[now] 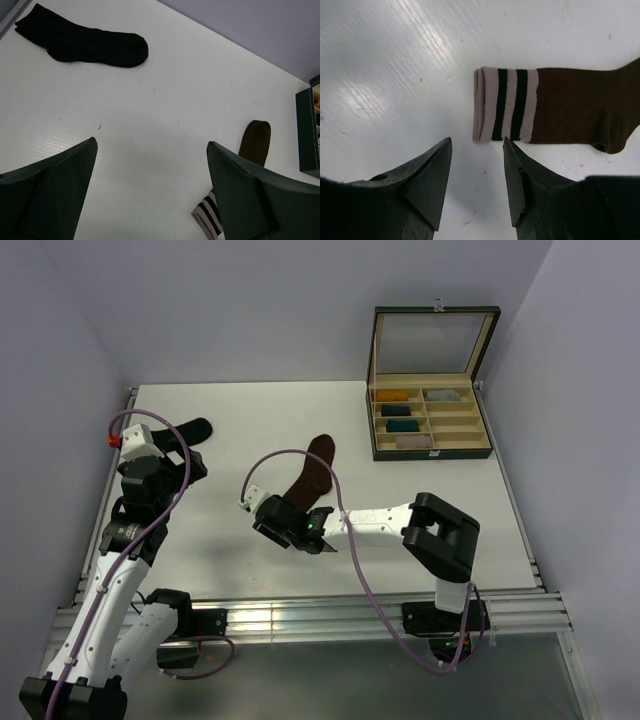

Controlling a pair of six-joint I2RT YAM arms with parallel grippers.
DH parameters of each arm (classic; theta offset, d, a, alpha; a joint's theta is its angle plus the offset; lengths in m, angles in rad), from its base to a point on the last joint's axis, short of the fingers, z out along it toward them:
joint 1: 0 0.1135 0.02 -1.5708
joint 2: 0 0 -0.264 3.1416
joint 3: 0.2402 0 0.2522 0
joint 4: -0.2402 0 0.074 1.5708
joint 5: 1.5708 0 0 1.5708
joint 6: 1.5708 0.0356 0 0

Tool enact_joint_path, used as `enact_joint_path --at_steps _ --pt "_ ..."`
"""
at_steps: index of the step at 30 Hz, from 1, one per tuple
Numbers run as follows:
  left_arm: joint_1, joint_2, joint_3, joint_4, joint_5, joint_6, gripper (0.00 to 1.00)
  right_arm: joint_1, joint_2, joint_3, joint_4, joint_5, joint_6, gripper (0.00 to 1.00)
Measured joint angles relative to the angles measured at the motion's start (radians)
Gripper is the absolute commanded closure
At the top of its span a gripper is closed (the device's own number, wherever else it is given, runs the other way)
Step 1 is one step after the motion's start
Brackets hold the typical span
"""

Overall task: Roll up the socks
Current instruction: Roll the sock at the center of the board.

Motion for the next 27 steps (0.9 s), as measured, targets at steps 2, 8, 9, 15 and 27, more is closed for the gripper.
enact_joint_path --at_steps 2,8,9,15,27 --pt "0.000 -0.001 0.000 0.000 0.000 0.000 0.03 0.004 0.024 0.000 0.000 0.016 -0.018 0.48" --pt "0.000 -0.003 0.000 0.000 0.000 0.000 0.03 0.005 0.053 0.000 0.004 0.050 -0.048 0.49" --pt "0.000 -0.004 0.000 0.000 0.000 0.000 0.03 0.005 0.053 0.000 0.008 0.051 -0.051 0.49" --pt "0.000 -0.005 0.000 0.000 0.000 0.000 0.04 0.006 0.057 0.000 0.019 0.045 -0.063 0.49" --pt "0.000 -0.006 0.000 0.000 0.000 0.000 0.04 0.010 0.124 0.002 0.079 0.053 -0.073 0.58"
